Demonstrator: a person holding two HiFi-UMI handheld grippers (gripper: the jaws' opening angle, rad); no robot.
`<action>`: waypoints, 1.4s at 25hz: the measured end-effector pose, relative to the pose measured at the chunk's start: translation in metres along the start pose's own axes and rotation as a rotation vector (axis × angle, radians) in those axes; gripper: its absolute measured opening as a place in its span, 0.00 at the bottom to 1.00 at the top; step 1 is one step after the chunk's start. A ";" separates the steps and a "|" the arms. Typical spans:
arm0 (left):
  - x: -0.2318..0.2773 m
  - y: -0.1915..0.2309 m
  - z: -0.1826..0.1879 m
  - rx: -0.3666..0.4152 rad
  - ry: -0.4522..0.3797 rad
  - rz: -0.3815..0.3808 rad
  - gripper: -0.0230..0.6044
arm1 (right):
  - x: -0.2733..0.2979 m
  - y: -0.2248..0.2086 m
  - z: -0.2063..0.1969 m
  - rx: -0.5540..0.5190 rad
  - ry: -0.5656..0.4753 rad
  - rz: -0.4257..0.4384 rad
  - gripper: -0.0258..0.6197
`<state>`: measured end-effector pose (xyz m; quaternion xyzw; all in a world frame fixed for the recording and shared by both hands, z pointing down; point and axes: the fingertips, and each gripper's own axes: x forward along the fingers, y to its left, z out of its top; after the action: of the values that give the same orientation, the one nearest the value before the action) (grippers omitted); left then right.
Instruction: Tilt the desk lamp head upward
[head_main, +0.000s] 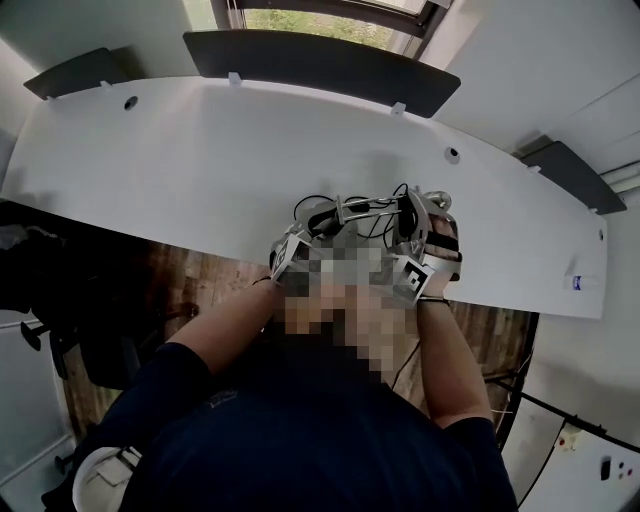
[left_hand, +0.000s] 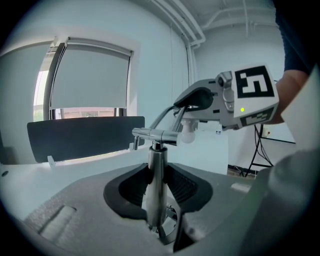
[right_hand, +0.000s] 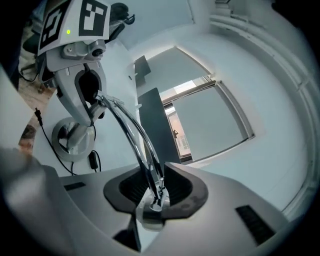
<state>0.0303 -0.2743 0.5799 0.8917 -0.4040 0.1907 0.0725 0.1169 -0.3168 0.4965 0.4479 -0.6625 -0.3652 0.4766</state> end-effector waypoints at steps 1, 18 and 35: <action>-0.001 0.000 0.000 -0.001 0.000 -0.002 0.23 | -0.003 -0.004 0.003 -0.027 0.002 -0.007 0.18; -0.001 -0.001 0.002 -0.031 -0.029 0.002 0.23 | -0.027 -0.042 0.067 -0.399 -0.013 -0.078 0.23; -0.040 0.002 0.011 0.100 -0.006 -0.092 0.24 | -0.065 -0.044 0.059 -0.165 -0.019 -0.028 0.32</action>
<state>0.0080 -0.2504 0.5537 0.9124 -0.3528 0.2045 0.0356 0.0802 -0.2672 0.4201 0.4129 -0.6283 -0.4292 0.5005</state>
